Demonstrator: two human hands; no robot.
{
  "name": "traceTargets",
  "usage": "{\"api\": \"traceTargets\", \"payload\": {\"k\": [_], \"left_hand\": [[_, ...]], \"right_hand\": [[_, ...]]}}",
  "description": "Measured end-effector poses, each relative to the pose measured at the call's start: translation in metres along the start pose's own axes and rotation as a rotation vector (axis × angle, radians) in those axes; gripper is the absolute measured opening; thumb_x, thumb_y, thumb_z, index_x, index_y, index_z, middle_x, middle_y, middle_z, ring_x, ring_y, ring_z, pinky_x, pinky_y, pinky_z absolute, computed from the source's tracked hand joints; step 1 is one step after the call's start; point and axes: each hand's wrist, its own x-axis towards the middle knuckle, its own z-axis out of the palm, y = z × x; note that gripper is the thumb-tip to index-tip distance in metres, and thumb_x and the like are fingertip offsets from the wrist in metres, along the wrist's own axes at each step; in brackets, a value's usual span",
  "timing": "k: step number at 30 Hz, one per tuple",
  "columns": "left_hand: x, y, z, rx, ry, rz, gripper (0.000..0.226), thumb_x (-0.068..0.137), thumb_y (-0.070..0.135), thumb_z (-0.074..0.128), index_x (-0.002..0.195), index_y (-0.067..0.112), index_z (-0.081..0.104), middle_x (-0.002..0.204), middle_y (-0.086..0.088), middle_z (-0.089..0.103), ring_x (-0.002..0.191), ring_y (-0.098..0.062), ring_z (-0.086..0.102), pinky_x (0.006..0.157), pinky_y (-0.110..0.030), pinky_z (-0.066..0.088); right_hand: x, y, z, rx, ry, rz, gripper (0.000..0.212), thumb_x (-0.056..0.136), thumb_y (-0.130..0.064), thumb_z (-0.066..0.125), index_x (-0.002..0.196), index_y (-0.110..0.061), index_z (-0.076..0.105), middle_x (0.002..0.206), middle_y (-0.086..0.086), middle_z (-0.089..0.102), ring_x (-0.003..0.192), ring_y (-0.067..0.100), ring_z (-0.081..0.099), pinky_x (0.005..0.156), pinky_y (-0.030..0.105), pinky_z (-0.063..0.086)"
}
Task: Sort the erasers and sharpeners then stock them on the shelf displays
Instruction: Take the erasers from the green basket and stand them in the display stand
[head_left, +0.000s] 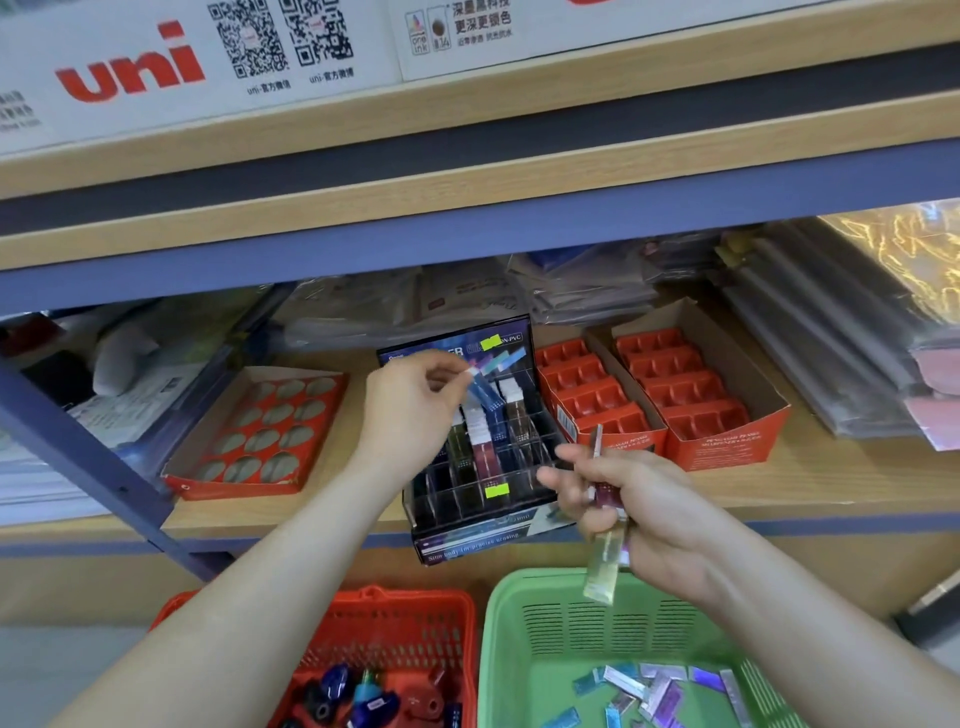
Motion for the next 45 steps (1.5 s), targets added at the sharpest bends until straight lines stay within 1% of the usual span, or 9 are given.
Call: {"api": "traceTargets", "payload": {"k": [10, 13, 17, 21, 23, 26, 31, 40, 45], "left_hand": [[0.023, -0.007, 0.027, 0.332, -0.255, 0.084, 0.012, 0.089, 0.021, 0.064, 0.096, 0.019, 0.074, 0.091, 0.006, 0.07, 0.083, -0.011, 0.062, 0.078, -0.02, 0.046], [0.034, -0.001, 0.031, 0.404, -0.32, 0.012, 0.015, 0.084, 0.019, 0.064, 0.092, 0.021, 0.076, 0.094, 0.007, 0.072, 0.086, -0.013, 0.064, 0.073, -0.021, 0.046], [0.038, 0.011, 0.029, 0.391, -0.33, -0.061, 0.016, 0.085, 0.018, 0.061, 0.093, 0.025, 0.073, 0.094, 0.009, 0.07, 0.087, -0.014, 0.064, 0.074, -0.024, 0.049], [-0.008, 0.039, 0.017, -0.024, -0.236, -0.116, 0.018, 0.086, 0.019, 0.057, 0.079, 0.031, 0.068, 0.076, 0.009, 0.07, 0.056, -0.007, 0.056, 0.057, -0.024, 0.045], [-0.048, 0.049, 0.017, -0.223, -0.3, -0.148, 0.008, 0.083, 0.034, 0.062, 0.076, 0.031, 0.064, 0.069, 0.006, 0.07, 0.057, -0.01, 0.058, 0.061, -0.034, 0.052], [-0.098, 0.06, 0.025, -0.375, -0.479, -0.253, 0.029, 0.071, 0.05, 0.073, 0.083, 0.028, 0.057, 0.071, 0.001, 0.071, 0.063, -0.013, 0.064, 0.065, -0.035, 0.051], [-0.116, 0.067, 0.034, -0.719, -0.424, -0.486, 0.018, 0.075, 0.009, 0.079, 0.088, 0.01, 0.067, 0.067, -0.012, 0.069, 0.055, -0.014, 0.059, 0.052, -0.024, 0.049], [-0.121, 0.063, 0.024, -0.807, -0.276, -0.522, 0.013, 0.086, 0.004, 0.068, 0.089, 0.013, 0.075, 0.081, -0.011, 0.074, 0.066, -0.018, 0.069, 0.061, -0.021, 0.052], [-0.123, 0.066, 0.025, -0.842, -0.196, -0.5, 0.018, 0.086, 0.003, 0.066, 0.095, 0.017, 0.074, 0.084, -0.009, 0.074, 0.074, -0.023, 0.072, 0.067, -0.025, 0.057]], "right_hand": [[-0.005, -0.009, -0.007, -0.138, -0.017, -0.035, 0.031, 0.099, -0.028, 0.051, 0.107, -0.003, 0.068, 0.085, 0.011, 0.069, 0.042, 0.007, 0.037, 0.03, 0.014, 0.023], [-0.005, -0.009, -0.007, -0.189, -0.032, -0.061, 0.026, 0.097, -0.027, 0.056, 0.099, -0.01, 0.076, 0.071, 0.001, 0.045, 0.047, 0.007, 0.034, 0.032, 0.014, 0.021], [-0.003, -0.01, -0.007, -0.17, -0.07, -0.101, 0.019, 0.093, -0.018, 0.06, 0.105, -0.01, 0.072, 0.067, -0.001, 0.043, 0.046, 0.005, 0.028, 0.031, 0.014, 0.02], [-0.002, -0.013, -0.007, -0.073, -0.054, -0.168, 0.016, 0.084, -0.014, 0.065, 0.099, -0.008, 0.065, 0.065, 0.0, 0.051, 0.04, 0.003, 0.028, 0.029, 0.012, 0.019], [-0.003, -0.016, -0.005, 0.005, -0.017, -0.201, 0.008, 0.089, -0.013, 0.061, 0.096, -0.01, 0.063, 0.062, -0.001, 0.052, 0.04, 0.003, 0.028, 0.03, 0.012, 0.017], [-0.004, -0.016, -0.002, 0.074, 0.037, -0.243, 0.006, 0.092, -0.014, 0.059, 0.098, -0.011, 0.058, 0.055, -0.003, 0.047, 0.039, 0.004, 0.028, 0.038, 0.017, 0.016], [-0.004, -0.009, 0.0, 0.142, 0.078, -0.211, 0.01, 0.095, -0.022, 0.056, 0.097, -0.012, 0.059, 0.055, 0.001, 0.041, 0.043, 0.011, 0.034, 0.043, 0.022, 0.029], [-0.012, -0.019, -0.004, 0.211, 0.199, -0.251, 0.019, 0.096, -0.015, 0.05, 0.08, -0.007, 0.054, 0.061, 0.005, 0.049, 0.051, 0.016, 0.046, 0.049, 0.031, 0.044], [-0.017, -0.024, -0.01, -0.014, 0.196, -0.254, 0.016, 0.096, -0.003, 0.047, 0.098, -0.002, 0.063, 0.068, 0.008, 0.059, 0.056, 0.017, 0.055, 0.051, 0.027, 0.047]]}}
